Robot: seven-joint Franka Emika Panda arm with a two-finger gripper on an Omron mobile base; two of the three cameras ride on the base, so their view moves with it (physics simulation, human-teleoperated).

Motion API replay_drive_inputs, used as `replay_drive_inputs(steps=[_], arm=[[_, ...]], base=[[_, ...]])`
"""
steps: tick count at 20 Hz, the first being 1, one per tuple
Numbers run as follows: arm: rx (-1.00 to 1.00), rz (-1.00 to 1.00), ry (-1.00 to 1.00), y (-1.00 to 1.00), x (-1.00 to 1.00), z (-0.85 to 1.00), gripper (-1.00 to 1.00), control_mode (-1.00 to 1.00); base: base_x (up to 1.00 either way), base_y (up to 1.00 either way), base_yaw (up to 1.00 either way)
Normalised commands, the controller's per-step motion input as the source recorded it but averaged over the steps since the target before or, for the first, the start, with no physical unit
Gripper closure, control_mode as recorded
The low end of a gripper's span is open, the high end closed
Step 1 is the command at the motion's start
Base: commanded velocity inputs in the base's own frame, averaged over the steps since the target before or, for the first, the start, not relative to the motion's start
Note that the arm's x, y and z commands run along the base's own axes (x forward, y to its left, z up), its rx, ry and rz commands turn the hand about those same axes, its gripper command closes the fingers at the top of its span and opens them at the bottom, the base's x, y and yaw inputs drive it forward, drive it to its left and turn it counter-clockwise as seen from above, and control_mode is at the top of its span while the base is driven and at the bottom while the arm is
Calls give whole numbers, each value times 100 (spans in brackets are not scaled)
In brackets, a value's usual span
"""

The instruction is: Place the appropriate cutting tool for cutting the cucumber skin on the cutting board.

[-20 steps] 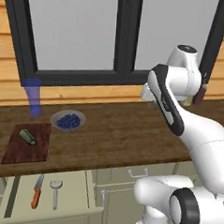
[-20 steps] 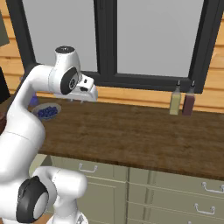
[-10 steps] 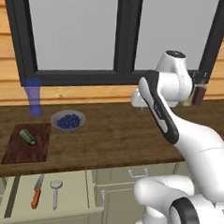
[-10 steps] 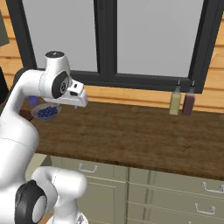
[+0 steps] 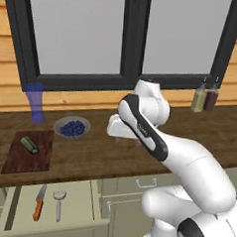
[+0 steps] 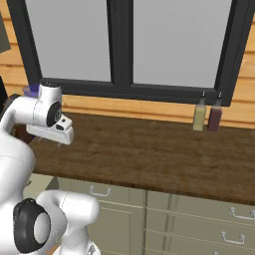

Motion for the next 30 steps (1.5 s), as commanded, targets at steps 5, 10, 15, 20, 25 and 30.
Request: replay_drive_inputs(steps=[5,10,15,20,25,30], arm=[[-2,-2,6,100,-42,-91,-100,-100],[-21,-10,9,81,-16,-73,-100,-100],[-14,-9,12,42,13,-56,-100,-100],[-3,-5,9,65,-4,-83,-100,-100],[-6,-3,0,61,-17,-43,-100,-100],[-12,-3,0,57,-9,-25,-100,-100]], base=[[0,0,0],[0,0,0],[0,0,0],[0,0,0],[0,0,0],[0,0,0]])
